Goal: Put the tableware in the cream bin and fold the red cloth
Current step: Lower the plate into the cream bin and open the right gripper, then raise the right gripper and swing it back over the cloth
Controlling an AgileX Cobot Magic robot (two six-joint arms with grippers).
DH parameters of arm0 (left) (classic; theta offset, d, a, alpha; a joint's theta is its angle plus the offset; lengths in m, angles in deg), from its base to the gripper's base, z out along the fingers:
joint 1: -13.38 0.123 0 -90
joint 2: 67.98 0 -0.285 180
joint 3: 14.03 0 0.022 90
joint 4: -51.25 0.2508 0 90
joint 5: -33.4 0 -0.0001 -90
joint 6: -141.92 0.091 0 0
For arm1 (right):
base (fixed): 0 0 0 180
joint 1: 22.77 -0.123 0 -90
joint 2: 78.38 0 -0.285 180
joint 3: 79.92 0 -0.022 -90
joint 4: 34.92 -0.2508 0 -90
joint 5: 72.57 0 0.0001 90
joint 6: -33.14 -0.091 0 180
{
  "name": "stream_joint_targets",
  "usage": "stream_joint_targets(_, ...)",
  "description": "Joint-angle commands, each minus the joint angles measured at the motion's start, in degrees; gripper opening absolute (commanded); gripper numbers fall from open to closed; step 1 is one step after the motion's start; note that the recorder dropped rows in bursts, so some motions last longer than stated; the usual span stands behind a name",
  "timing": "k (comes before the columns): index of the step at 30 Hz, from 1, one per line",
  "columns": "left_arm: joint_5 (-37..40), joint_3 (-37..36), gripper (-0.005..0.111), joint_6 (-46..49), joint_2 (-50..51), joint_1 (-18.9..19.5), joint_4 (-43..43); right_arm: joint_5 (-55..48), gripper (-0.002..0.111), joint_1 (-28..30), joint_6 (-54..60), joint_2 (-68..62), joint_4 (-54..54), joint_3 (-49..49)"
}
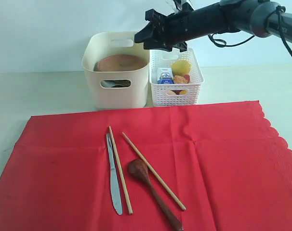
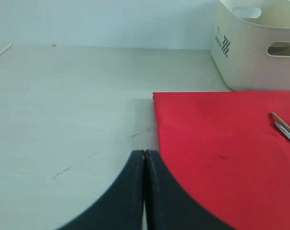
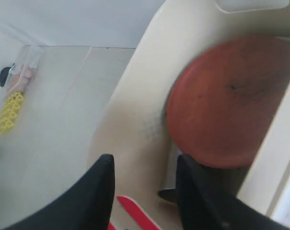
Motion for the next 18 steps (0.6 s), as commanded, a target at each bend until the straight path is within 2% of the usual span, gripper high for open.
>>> stream_joint_targets(1, -0.5, 0.0, 0.0, 0.1, -0.4, 0.0, 0.1, -4.6, 0.038, 0.2, -2.1, 3.0, 0.6, -0.4)
stream_joint_targets(4, -0.5, 0.0, 0.0, 0.1, -0.4, 0.0, 0.1, -6.2, 0.028, 0.2, -6.4, 4.7, 3.8, -0.4)
stream_joint_targets(10, -0.5, 0.0, 0.0, 0.1, -0.4, 0.0, 0.1, -13.0, 0.002, 0.2, -7.0, 8.3, 9.5, -0.4)
stream_joint_targets(18, -0.5, 0.0, 0.0, 0.1, -0.4, 0.0, 0.1, -15.2, 0.0, 0.2, -6.8, 15.9, 14.2, 5.9)
